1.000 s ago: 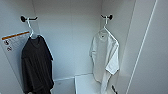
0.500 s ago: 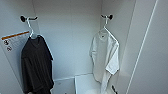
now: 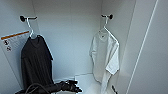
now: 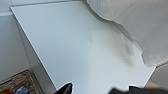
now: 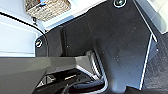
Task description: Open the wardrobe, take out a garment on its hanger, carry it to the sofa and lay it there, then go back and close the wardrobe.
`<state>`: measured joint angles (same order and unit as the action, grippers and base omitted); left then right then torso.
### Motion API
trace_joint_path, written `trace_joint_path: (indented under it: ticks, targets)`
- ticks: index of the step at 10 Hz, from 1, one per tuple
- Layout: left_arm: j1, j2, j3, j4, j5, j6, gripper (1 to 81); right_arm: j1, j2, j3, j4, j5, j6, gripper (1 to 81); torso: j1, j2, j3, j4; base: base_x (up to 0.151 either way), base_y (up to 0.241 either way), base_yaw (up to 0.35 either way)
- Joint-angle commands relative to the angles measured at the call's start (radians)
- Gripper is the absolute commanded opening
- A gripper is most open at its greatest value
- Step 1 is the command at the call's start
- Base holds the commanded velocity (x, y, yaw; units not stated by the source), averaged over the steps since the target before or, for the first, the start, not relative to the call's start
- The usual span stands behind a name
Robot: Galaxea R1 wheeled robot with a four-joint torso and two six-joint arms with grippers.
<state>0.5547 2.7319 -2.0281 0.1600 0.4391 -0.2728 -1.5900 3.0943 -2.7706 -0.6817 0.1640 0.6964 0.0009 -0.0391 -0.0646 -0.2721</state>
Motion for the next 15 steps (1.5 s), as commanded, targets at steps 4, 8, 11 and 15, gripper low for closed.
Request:
trace_joint_path:
  ticks: [4, 8, 11, 15]
  targets:
    - [-0.497, 0.045, 0.080, -0.102, 0.062, -0.241, 81.1, 0.041, 0.008, 0.013, -0.006, -0.034, 0.003, 81.1, 0.001, 0.000, 0.000, 0.000, 0.000, 0.000, 0.000]
    - [-0.655, 0.120, 0.065, -0.160, 0.050, -0.368, 81.1, 0.040, 0.005, 0.017, -0.001, -0.029, 0.008, 81.1, 0.001, 0.001, -0.001, 0.000, 0.000, 0.000, 0.000]
    - [-0.759, 0.174, 0.016, -0.160, -0.021, -0.546, 81.1, 0.040, 0.005, 0.017, 0.001, -0.024, 0.009, 81.1, 0.001, 0.001, -0.001, 0.000, 0.000, 0.000, 0.000]
    - [-0.879, 0.250, -0.049, -0.162, -0.057, -0.675, 81.1, 0.038, 0.003, 0.016, -0.001, -0.021, 0.011, 81.1, 0.001, 0.001, -0.001, 0.000, 0.000, 0.000, 0.000]
